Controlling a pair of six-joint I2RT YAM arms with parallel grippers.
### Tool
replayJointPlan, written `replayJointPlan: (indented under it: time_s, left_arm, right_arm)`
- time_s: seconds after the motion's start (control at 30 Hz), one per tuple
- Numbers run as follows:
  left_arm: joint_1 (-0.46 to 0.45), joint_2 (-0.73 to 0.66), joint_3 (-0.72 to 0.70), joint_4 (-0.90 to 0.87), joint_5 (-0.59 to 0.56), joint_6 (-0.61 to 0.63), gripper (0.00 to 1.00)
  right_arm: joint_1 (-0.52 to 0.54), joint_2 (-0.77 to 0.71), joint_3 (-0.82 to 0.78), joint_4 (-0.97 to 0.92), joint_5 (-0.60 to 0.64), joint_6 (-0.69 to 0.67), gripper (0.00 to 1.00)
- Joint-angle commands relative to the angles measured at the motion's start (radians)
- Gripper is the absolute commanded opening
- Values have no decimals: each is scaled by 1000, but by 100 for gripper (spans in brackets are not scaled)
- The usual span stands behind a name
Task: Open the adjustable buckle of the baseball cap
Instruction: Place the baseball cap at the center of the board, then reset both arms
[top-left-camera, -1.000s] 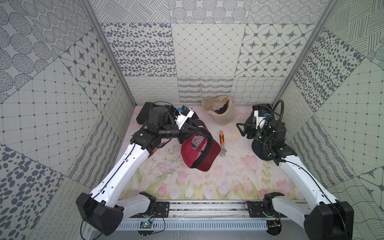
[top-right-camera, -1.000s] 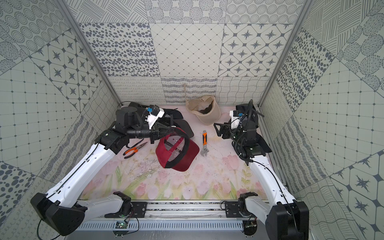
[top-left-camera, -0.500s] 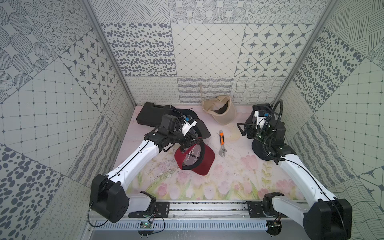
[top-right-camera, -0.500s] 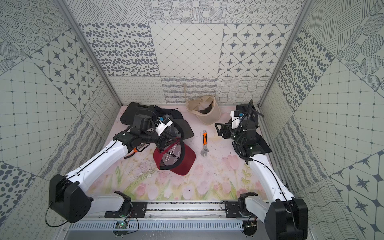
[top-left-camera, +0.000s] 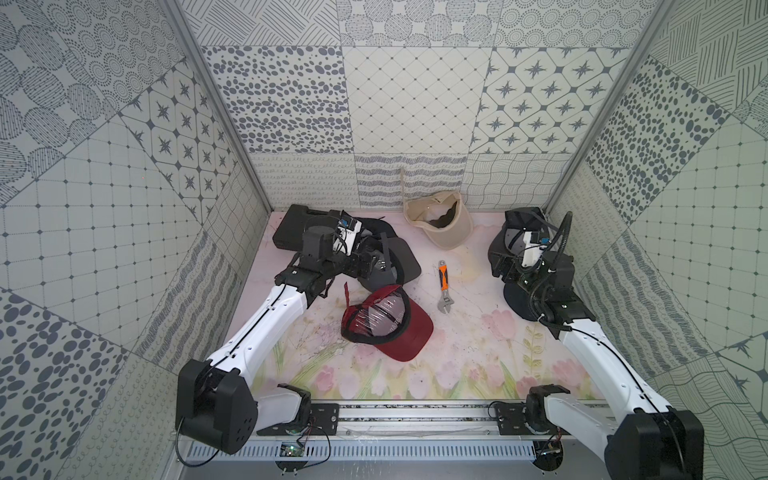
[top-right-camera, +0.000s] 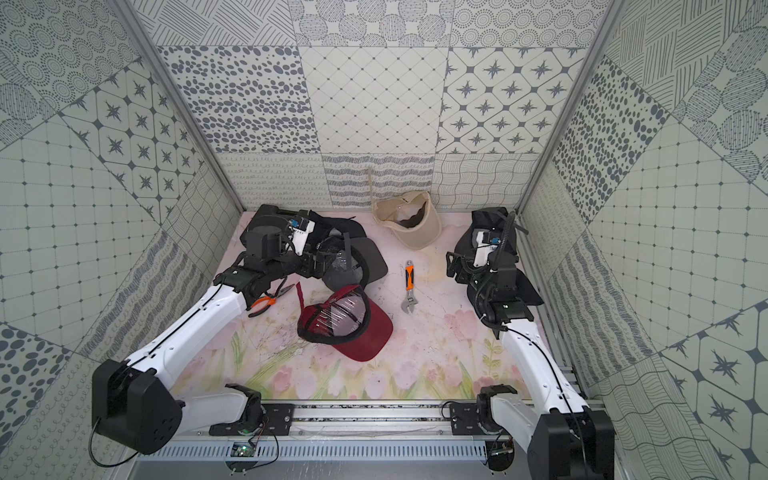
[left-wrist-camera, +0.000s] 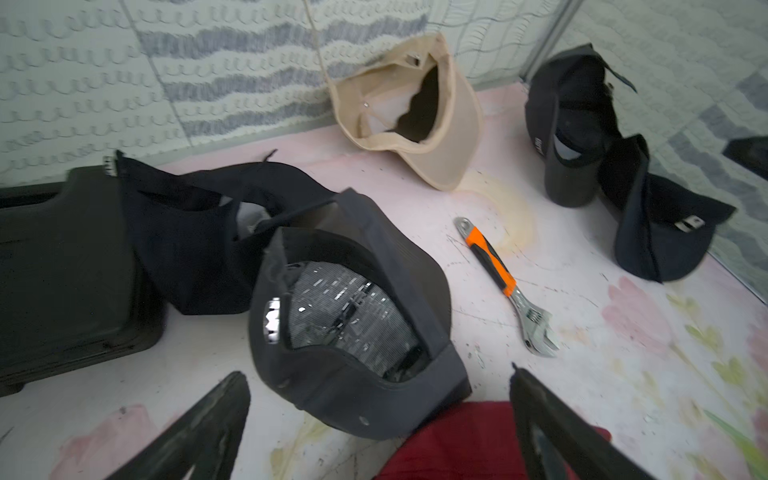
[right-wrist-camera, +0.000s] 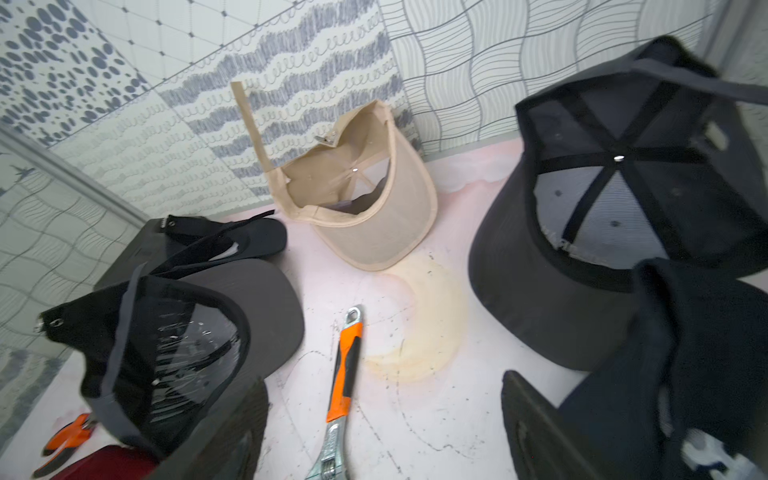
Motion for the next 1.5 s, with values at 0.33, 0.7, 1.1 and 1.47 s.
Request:
replayJointPlan:
  time_s: [0.33, 0.7, 1.1, 1.47]
  left_arm:
    - [171, -45, -261, 269, -523, -101, 99]
    - [177, 162, -354, 552, -589, -63, 98]
    - [244, 41, -582, 777, -527, 5, 95]
    - [279, 261, -608, 999, -413, -15, 94]
  right_arm:
    - [-95, 36, -258, 441, 175, -68, 91]
    - [-76, 150, -311, 622, 120, -250, 89]
    - [51, 415, -373, 961, 208, -365, 92]
    - [55, 525, -318, 955, 225, -370, 97]
